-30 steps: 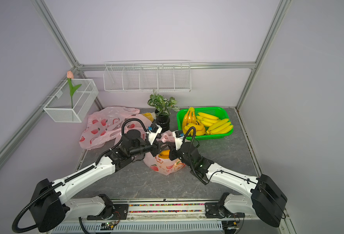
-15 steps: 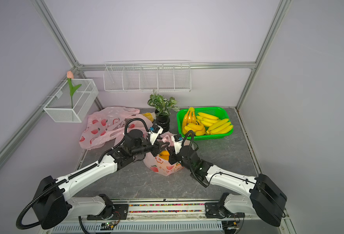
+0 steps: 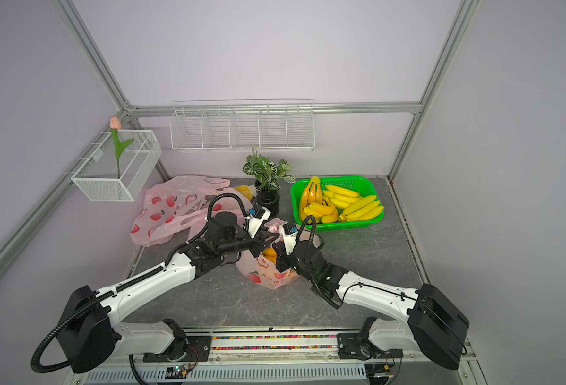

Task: Place the banana into a plastic bag & tie a knot
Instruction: Cross the plastic bag at the center of the board.

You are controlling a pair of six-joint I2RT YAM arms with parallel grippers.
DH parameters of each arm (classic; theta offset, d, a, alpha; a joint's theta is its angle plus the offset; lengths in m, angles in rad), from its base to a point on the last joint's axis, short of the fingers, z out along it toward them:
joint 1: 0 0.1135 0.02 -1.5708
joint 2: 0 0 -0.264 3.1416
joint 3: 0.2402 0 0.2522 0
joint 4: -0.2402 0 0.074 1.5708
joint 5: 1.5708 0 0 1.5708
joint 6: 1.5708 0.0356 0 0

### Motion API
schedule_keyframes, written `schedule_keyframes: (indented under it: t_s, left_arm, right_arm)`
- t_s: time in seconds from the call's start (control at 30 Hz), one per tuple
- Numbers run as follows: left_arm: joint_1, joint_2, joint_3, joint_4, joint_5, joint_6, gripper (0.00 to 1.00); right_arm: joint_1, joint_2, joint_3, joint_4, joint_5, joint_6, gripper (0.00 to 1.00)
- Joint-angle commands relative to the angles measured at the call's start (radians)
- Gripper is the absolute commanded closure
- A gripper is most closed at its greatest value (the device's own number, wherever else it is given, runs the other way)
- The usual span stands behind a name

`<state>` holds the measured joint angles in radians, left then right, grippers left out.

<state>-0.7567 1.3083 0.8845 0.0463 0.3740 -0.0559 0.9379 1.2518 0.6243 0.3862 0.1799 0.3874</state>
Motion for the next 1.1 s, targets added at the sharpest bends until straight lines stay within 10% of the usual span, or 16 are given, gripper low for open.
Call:
schedule_keyframes:
  t_s: [0.0,0.17,0.47,1.07]
  left_arm:
    - [0.006,0.004,0.021,0.012,0.002,0.001,0.89]
    - [0.010,-0.018,0.001,0.037,-0.018,-0.002,1.00]
    - [0.015,-0.076,-0.086,0.128,0.074,0.055,1.00]
    - [0.015,-0.183,-0.171,0.147,0.155,0.186,1.00]
  right_arm:
    - [0.011,-0.001,0.013,0.020,0.007,-0.024,0.93]
    - [0.012,-0.017,0.008,-0.007,0.020,-0.035,0.87]
    - [-0.034,-0.232,-0.009,-0.215,-0.089,-0.115,0.47]
    - [-0.146,-0.431,0.218,-0.639,0.019,-0.271,0.42]
